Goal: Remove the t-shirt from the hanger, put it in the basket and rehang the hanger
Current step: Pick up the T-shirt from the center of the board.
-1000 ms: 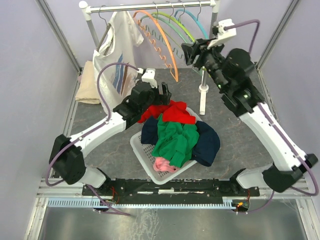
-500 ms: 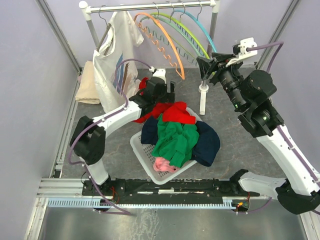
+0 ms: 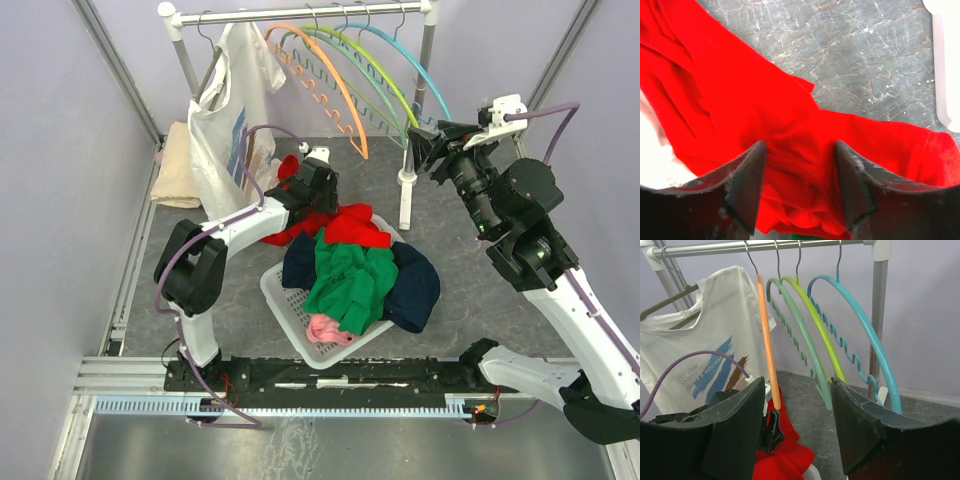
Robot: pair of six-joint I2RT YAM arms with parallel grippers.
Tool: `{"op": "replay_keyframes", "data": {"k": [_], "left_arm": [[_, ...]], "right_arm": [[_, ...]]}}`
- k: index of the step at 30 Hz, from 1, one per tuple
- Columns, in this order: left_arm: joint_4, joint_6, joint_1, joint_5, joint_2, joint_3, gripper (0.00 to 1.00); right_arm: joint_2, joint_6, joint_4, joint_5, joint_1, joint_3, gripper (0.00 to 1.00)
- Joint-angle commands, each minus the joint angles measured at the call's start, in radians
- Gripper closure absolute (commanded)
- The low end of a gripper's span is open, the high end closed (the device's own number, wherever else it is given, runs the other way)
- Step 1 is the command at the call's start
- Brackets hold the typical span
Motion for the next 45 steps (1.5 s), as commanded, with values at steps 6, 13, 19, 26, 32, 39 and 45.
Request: {"op": "replay_keyframes", "data": {"k": [6,13,19,26,32,39,45], "left_arm": [[-0.02,-0.026,0.001,0.021,0.014,0.022,0.95],[0.008,-0.027,-0.001,0.001,-0.139,0.025,0.97],[0.071,-0.01,-0.022,-0.006,-0.357,0.009,0.97],[0.074,0.019,-0.065,0.075,-0.508,0.038,0.97],[0.169,0.057,-0.112,0.174,-0.621,0.047,0.97],[0.204,0.05,-0.14,0.336,-0.633,0.186,0.97],[0.258,0.007,-0.146,0.443,-0.624,0.28,0.97]], "right_arm": [[-0.024,-0.004,0.022,0.017,-0.003,-0.015,0.37],[-0.038,-0.004,0.022,0.023,-0.003,-0.027,0.37],[-0.045,0.001,0.029,0.022,-0.003,-0.04,0.37],[-0.059,0.008,0.039,0.025,-0.002,-0.059,0.37],[-0.082,0.012,0.042,0.038,-0.003,-0.079,0.37],[-0.105,0.021,0.04,0.078,-0.002,-0.1,0.37],[-0.119,0.022,0.028,0.096,-0.003,-0.112,0.37]]}}
